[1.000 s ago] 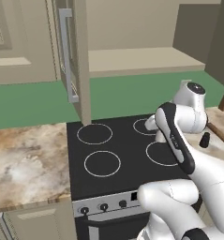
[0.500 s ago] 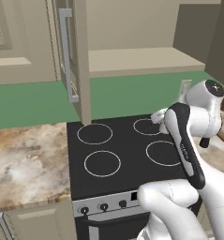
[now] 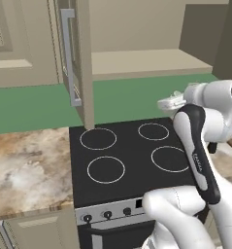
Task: There are various items on the counter. Only move the condiments/shakers into the cabinet.
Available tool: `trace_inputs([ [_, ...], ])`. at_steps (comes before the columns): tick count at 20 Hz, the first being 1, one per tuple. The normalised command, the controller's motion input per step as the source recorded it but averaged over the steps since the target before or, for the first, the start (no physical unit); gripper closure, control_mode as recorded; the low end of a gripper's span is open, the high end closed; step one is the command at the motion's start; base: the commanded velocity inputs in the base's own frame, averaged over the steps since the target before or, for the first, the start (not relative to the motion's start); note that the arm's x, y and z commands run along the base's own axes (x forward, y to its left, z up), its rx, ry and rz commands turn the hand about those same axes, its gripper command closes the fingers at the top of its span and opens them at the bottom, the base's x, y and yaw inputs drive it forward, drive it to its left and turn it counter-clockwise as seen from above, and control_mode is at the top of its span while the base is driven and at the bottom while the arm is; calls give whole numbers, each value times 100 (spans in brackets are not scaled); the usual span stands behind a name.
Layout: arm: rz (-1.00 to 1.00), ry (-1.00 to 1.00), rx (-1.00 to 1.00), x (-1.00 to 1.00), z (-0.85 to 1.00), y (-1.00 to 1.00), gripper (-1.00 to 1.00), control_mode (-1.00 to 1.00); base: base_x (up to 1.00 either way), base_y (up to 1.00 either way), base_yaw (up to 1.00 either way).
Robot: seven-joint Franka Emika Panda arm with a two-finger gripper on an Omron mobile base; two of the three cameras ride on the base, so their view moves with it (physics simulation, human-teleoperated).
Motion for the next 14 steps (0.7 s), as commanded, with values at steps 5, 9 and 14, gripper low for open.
trace_inputs([
  [5, 9, -2, 0, 39, 84, 58, 100, -100, 0, 0, 0],
  [9, 9, 0, 0, 32, 92, 32, 100, -100, 0, 0, 0],
  [14, 9, -10, 0, 36, 53, 24, 100, -100, 0, 0, 0],
])
